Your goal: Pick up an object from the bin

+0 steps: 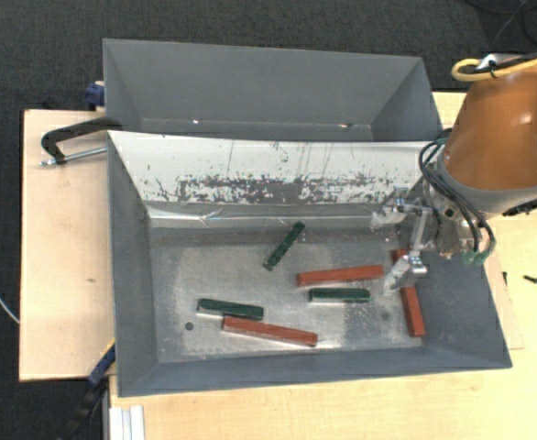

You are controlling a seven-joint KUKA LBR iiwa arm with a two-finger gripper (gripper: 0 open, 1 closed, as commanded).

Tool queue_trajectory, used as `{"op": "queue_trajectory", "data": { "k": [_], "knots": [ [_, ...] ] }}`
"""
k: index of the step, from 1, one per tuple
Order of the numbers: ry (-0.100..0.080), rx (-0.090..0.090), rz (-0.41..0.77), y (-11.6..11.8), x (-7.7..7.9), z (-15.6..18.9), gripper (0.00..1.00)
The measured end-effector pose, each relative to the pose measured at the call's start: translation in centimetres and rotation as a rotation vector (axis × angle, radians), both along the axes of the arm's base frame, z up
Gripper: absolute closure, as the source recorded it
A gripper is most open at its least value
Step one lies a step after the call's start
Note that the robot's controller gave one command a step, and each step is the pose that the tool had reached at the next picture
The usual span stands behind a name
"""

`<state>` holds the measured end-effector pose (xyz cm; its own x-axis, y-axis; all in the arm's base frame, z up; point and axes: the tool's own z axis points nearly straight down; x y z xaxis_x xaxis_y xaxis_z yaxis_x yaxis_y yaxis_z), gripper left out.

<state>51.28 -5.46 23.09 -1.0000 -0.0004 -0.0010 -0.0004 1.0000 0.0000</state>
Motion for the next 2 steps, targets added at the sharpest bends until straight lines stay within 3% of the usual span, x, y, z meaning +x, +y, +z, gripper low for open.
{"op": "queue_trajectory", "data": {
  "k": [1, 2],
  "knots": [
    [0.0, 0.0, 0.0, 0.0, 0.0, 0.0, 0.0],
    [-0.006, -0.001, 0.062, -0.8, 0.8, -4.2, 0.0]
  ]
}}
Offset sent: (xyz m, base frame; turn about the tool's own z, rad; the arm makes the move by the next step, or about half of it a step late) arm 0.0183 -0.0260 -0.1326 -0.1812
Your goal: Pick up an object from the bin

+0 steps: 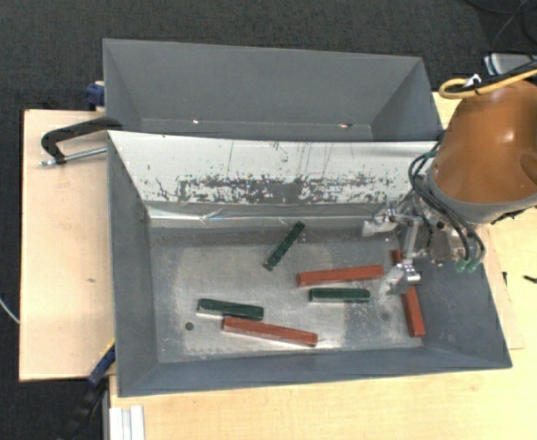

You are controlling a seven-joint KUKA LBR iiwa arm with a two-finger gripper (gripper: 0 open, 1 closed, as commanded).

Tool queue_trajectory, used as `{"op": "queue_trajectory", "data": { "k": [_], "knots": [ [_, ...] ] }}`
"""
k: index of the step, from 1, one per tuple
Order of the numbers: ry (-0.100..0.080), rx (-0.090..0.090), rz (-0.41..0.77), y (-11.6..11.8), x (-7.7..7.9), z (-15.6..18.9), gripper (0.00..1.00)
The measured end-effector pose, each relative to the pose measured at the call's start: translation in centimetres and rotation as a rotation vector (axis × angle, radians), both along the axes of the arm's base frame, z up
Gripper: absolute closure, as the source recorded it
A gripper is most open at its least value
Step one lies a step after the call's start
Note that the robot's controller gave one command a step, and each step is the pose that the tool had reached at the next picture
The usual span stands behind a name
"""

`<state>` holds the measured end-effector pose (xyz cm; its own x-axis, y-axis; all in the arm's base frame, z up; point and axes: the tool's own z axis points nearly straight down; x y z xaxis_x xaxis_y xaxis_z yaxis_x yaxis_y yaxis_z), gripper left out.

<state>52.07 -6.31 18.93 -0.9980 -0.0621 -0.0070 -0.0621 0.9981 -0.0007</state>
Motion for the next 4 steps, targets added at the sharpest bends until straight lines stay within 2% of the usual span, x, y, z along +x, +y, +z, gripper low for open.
{"op": "queue_trajectory", "data": {
  "k": [1, 2, 3, 4],
  "knots": [
    [-0.008, 0.003, -0.139, -3.0, 0.4, -11.1, 1.0],
    [-0.002, 0.001, -0.139, -3.1, 0.2, -11.3, 0.0],
    [-0.005, 0.001, -0.14, -3.2, 0.2, -11.3, 0.0],
    [-0.018, 0.001, -0.099, 1.7, 6.1, -10.9, 1.0]
  ]
}}
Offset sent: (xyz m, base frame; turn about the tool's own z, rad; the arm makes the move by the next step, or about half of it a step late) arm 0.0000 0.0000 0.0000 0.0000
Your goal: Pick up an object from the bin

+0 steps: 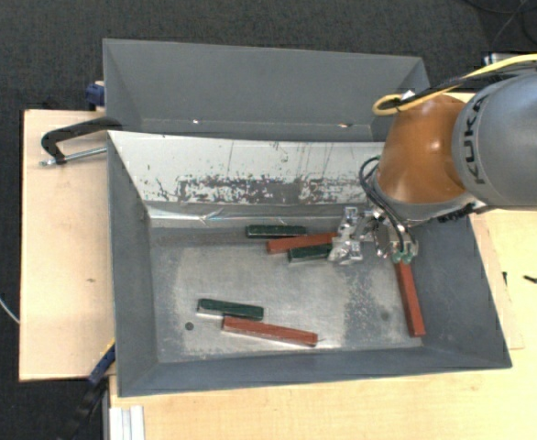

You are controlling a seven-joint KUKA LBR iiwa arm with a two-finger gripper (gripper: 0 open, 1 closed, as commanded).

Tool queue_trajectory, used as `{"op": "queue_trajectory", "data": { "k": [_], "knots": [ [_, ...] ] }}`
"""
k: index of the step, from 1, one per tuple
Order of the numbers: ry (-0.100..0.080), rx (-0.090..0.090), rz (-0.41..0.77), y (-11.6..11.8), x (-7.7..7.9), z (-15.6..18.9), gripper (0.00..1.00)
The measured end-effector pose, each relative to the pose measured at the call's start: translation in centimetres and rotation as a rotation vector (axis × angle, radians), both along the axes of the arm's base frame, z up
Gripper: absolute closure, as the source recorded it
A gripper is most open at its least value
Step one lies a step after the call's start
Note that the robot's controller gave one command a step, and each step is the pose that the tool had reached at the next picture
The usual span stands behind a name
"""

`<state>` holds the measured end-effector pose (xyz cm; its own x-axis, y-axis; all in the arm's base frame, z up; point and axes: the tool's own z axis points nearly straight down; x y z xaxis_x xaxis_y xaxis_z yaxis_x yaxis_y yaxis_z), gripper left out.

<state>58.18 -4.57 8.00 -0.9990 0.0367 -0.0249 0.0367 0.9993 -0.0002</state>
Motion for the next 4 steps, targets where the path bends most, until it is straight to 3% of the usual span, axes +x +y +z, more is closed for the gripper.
{"op": "queue_trajectory", "data": {
  "k": [1, 2, 3, 4],
  "knots": [
    [0.033, 0.002, 0.001, 0.0, -0.7, -0.4, 0.0],
    [0.03, 0.002, 0.002, 0.0, -0.7, -0.3, 0.0],
    [-0.002, -0.007, -0.006, 6.0, 2.0, 0.4, 1.0],
    [-0.001, -0.007, -0.006, 6.1, 2.0, 0.4, 1.0]
  ]
}}
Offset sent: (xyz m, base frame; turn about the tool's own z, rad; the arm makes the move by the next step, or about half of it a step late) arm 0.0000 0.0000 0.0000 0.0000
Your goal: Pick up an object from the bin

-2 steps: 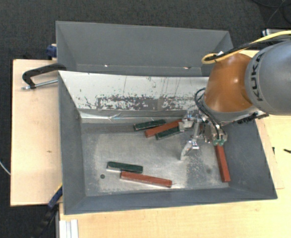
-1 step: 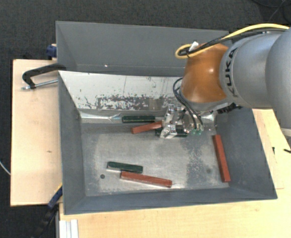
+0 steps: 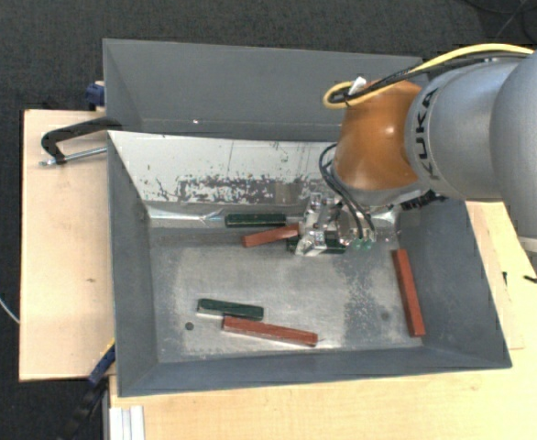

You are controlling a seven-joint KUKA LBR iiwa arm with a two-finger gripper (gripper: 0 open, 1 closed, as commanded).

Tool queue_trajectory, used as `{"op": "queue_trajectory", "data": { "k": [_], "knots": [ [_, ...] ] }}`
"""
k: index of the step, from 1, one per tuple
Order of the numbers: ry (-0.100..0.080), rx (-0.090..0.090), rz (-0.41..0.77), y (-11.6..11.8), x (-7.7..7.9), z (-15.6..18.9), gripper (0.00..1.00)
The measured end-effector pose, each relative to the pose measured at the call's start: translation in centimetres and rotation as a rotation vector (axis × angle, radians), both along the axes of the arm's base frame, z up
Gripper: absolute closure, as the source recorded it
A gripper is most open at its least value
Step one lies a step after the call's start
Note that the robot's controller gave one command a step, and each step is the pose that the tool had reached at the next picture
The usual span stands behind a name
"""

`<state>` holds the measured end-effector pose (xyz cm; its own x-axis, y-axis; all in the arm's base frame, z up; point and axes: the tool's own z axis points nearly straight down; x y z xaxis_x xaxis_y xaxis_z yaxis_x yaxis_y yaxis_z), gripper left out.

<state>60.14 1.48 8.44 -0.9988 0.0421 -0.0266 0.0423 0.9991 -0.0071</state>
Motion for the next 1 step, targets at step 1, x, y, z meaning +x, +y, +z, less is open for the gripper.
{"op": "queue_trajectory", "data": {
  "k": [1],
  "knots": [
    [0.019, 0.01, -0.016, -0.57, -2.17, 11.93, 1.0]
  ]
}}
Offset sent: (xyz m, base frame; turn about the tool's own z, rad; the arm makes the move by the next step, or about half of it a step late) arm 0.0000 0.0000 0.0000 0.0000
